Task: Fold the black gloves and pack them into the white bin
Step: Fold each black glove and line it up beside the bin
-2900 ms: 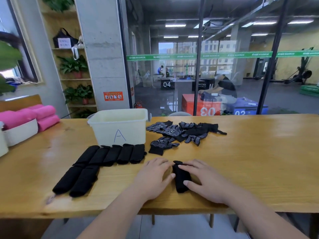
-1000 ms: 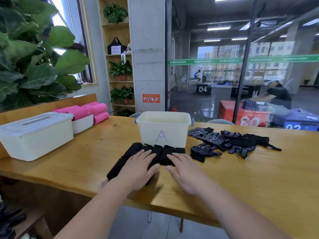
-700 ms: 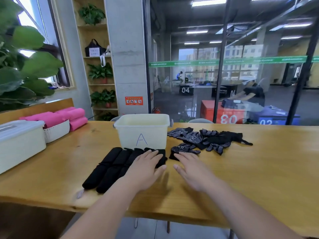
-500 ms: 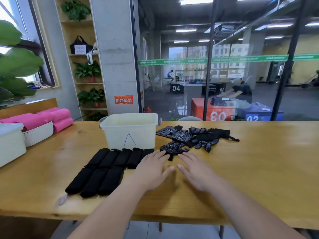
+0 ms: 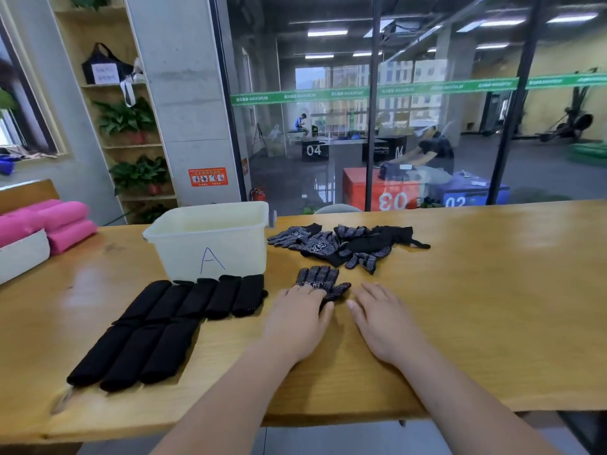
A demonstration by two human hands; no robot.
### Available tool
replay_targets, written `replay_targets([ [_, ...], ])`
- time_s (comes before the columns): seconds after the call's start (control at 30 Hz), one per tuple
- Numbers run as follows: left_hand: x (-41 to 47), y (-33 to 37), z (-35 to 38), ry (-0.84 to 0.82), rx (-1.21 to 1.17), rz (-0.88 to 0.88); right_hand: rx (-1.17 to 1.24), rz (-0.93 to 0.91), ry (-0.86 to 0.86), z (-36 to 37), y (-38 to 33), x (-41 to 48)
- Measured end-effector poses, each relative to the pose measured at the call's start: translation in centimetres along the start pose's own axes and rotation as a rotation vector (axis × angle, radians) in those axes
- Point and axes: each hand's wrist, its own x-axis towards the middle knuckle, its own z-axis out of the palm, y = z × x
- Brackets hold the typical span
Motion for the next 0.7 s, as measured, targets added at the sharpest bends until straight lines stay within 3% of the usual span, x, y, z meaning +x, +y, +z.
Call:
replay_targets([
  [0.17, 0.3, -0.6, 1.6, -0.031, -0.155, -0.028, 0.017, -0.002, 0.038, 0.0, 0.0, -0.1],
  [0.3, 1.3, -0.5, 1.5, 0.043, -0.061, -0.044, 0.027, 0.005, 0.055, 0.1, 0.2, -0.1],
  [0.4, 2.2, -0.5, 1.9, -0.192, -0.242, 0.032, 0.039, 0.002, 0.052, 0.3, 0.3, 0.0],
  [0.47, 2.8, -0.7, 2.7, -0.354, -0.187, 0.06, 0.069, 0.007, 0.046, 0.5, 0.5, 0.3],
  [0.6, 4.4, -1.2, 3.7, -0.426, -0.103, 0.024, 0.138, 0.025, -0.002, 0.0, 1.0, 1.0],
  [0.7, 5.3, -1.3, 4.3, -0.423, -0.082, 0.013, -0.009, -0.022, -0.041, -0.6, 1.3, 2.0],
])
